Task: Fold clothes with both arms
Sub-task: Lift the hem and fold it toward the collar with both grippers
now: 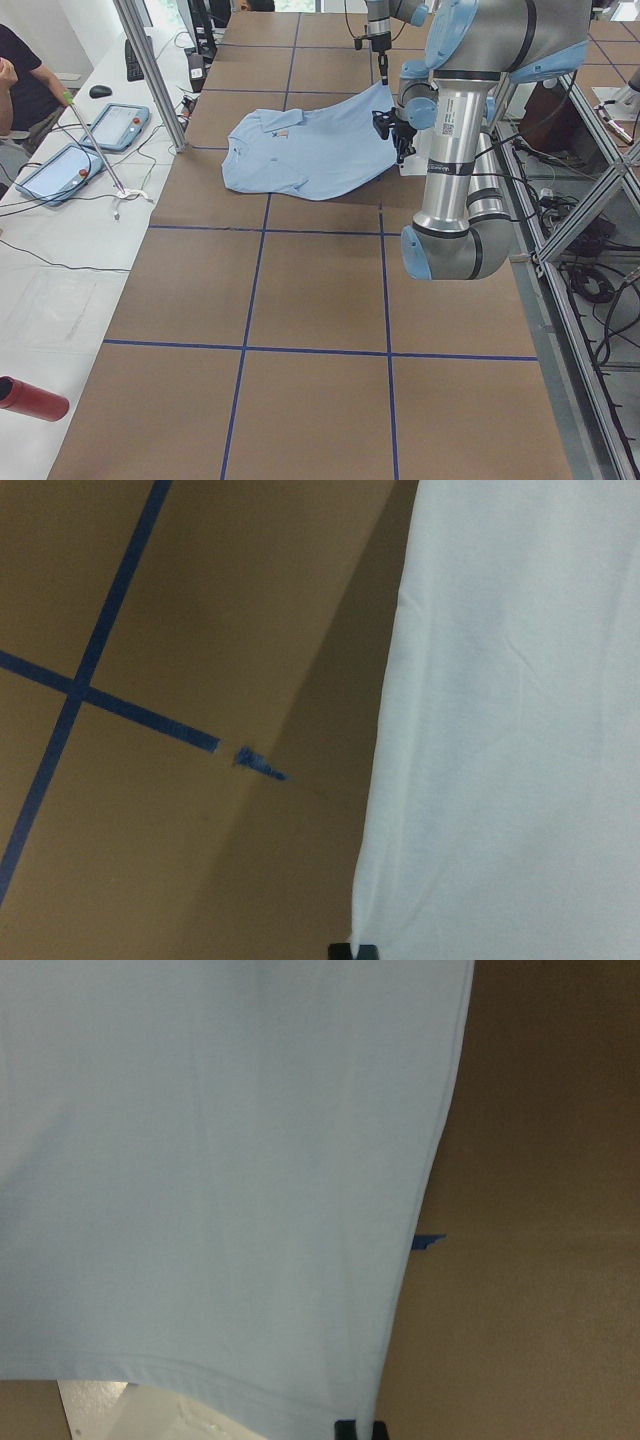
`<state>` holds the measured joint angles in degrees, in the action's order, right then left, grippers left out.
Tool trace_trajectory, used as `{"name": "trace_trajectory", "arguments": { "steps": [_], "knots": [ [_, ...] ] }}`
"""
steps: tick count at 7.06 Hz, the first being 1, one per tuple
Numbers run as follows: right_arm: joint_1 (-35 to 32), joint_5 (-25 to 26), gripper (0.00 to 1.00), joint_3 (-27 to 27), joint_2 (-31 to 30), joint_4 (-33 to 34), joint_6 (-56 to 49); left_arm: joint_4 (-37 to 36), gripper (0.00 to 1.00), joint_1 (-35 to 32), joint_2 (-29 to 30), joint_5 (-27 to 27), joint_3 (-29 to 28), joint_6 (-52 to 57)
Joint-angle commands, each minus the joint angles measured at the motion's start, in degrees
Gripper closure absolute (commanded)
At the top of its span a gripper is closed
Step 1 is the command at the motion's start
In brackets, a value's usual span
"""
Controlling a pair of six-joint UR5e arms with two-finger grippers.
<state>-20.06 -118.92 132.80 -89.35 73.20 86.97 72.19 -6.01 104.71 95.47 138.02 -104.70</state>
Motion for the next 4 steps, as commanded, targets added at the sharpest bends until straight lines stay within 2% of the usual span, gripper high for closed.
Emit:
{"name": "trace_trajectory", "arguments": {
  "steps": [1,2,3,4],
  "knots": [
    [-5.92,-0.61,1.00,-2.35,1.88,-0.16,-0.83,-0.38,1.00,-2.49,0.58,0.16,-0.12,5.26],
    [-9.61,-0.78,1.00,-5.15,4.77,-0.17,-0.93,-0.47,1.00,-8.25,1.28,0.42,-0.21,9.47],
    [-13.91,-1.22,1.00,-8.31,8.36,-0.25,-0.93,-0.47,1.00,-15.01,1.72,4.43,-1.43,15.52],
    [-17.70,-0.61,1.00,-12.08,12.05,-0.25,-0.93,-0.47,1.00,-21.00,5.03,6.03,-5.53,20.54]
  ]
}}
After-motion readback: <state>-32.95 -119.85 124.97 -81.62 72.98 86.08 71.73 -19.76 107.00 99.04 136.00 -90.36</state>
